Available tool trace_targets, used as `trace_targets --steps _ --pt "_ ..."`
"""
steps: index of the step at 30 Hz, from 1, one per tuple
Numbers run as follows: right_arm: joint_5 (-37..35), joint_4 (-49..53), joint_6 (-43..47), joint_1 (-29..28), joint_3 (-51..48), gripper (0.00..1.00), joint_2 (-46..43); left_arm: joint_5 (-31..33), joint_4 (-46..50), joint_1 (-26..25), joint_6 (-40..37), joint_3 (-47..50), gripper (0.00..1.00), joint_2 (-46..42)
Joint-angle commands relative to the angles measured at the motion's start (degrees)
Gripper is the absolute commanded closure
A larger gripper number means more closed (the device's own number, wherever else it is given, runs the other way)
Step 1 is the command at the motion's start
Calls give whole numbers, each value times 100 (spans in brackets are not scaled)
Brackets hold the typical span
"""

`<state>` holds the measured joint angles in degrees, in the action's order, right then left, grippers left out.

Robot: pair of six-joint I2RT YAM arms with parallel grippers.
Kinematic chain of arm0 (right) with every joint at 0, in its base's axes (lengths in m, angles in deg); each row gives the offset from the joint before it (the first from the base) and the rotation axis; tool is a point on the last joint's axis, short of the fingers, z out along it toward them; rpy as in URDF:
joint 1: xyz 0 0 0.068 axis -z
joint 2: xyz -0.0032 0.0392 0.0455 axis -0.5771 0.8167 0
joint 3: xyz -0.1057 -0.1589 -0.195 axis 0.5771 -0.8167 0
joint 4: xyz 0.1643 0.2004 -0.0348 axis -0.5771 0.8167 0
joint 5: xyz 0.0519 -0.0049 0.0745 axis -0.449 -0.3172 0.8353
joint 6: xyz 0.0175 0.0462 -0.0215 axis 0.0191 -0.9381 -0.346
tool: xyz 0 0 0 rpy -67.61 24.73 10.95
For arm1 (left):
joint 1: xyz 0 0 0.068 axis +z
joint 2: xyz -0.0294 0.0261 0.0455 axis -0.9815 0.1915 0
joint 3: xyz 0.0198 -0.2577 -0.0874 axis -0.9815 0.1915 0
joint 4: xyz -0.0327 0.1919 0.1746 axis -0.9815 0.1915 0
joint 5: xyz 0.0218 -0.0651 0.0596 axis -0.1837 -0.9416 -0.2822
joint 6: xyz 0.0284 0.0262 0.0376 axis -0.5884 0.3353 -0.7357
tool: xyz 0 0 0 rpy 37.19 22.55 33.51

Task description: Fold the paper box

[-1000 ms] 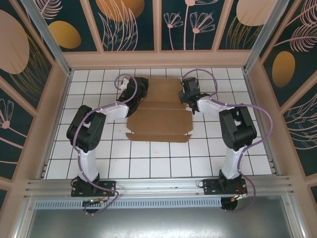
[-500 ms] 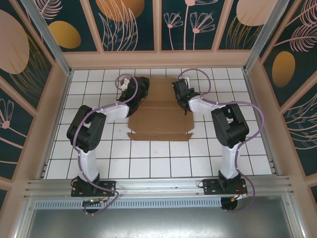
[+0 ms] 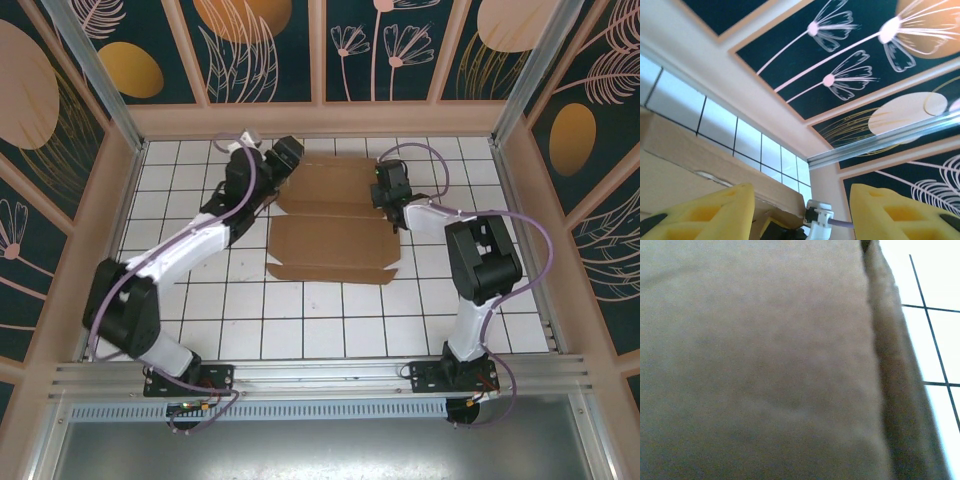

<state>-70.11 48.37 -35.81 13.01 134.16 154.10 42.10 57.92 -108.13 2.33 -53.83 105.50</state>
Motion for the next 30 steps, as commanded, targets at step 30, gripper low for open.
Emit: trace_targets --steps 30 --pt "522 -584 109 -123 -970 100 -480 -470 807 1803 -2449 821 73 -202"
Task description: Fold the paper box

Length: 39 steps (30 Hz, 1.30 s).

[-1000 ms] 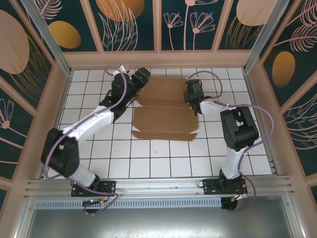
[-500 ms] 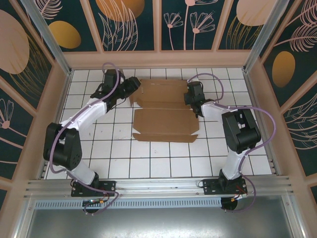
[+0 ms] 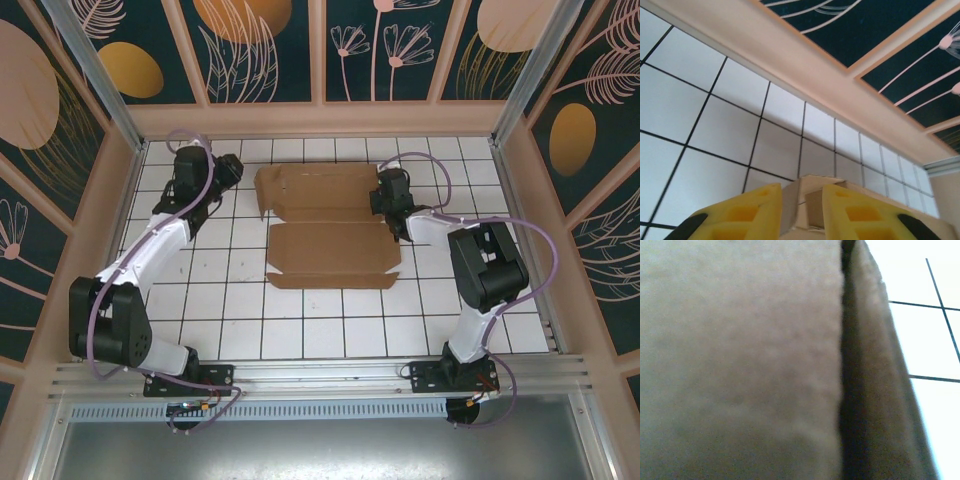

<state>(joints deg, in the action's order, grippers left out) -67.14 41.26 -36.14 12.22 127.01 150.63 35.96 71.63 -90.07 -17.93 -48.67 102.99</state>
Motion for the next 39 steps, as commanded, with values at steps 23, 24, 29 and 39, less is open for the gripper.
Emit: trace_targets --steps 23,24,29,39 --pt "-82 -336 331 -268 -716 100 -481 -1416 -222 261 -1263 432 74 1276" --pt "-66 -328 339 -270 -711 100 -478 -1516 -215 242 -1318 403 72 1317" --pt "-47 -310 331 -281 -676 100 -463 -1732 51 -13 -1753 108 66 1419" --pt "1 -248 270 -312 -674 100 -441 -1544 297 -384 -2350 -57 61 1497"
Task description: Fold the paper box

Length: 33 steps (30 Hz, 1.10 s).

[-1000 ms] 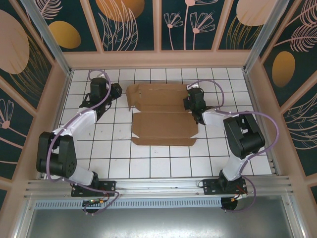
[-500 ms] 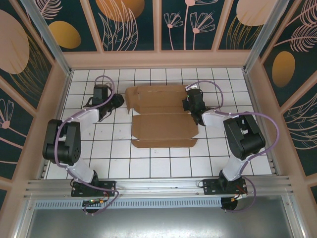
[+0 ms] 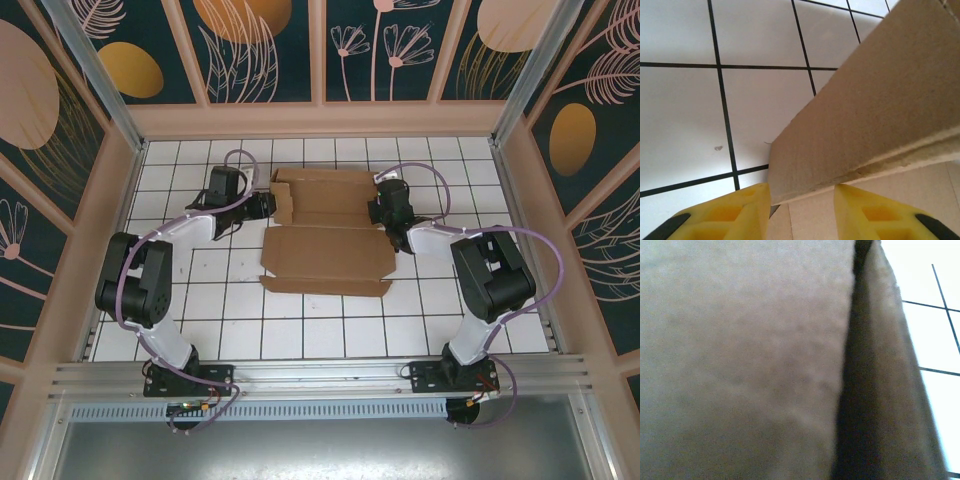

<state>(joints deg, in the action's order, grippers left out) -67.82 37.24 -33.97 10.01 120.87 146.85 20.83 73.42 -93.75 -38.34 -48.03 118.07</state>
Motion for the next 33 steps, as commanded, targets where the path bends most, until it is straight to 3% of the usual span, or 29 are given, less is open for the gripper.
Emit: trace_targets --steps 1,20,23,33 --pt "85 162 53 -98 -63 100 -65 -4 127 -39 -356 -112 61 -15" --pt "200 242 62 -166 -95 100 -111 469 315 -350 -941 -726 50 478" --pt "192 260 79 -166 -77 100 -120 758 369 -367 -970 -703 56 506" --pt "-38 491 -34 -193 121 100 -126 2293 632 -559 -1128 -857 90 451"
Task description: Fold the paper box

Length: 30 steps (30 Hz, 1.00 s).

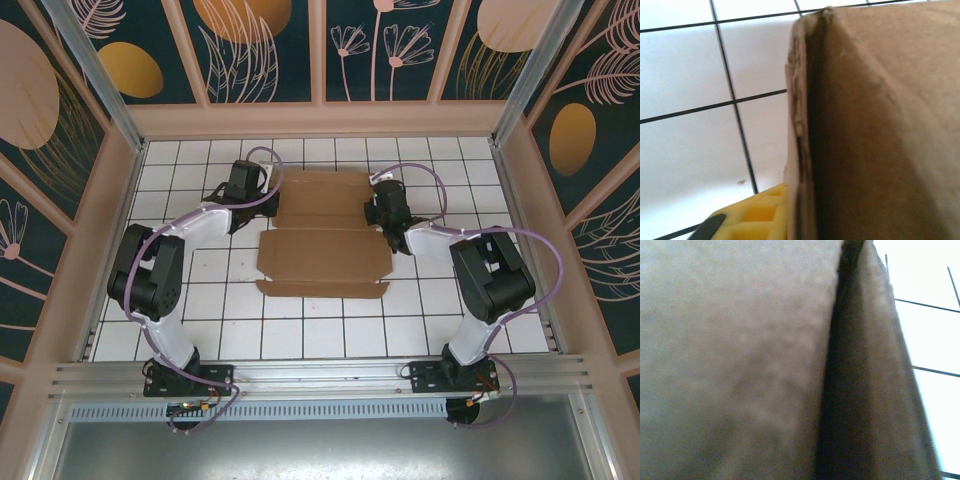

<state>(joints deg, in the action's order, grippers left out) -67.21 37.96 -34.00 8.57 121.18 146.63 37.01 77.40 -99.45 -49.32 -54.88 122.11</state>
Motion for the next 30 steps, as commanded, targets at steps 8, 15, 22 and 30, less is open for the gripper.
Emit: trace_targets --steps 8,15,22,30 --pt "-546 795 -205 -88 420 100 -90 1392 320 -76 74 -288 100 113" --pt "-1539 1170 -616 -346 880 100 159 1749 232 -148 343 -371 100 146" --pt "-1645 1000 -947 -558 789 100 498 1776 17 -210 674 -222 100 283" --pt "-1426 197 -901 -554 208 100 372 1105 -923 -210 1049 612 69 -12"
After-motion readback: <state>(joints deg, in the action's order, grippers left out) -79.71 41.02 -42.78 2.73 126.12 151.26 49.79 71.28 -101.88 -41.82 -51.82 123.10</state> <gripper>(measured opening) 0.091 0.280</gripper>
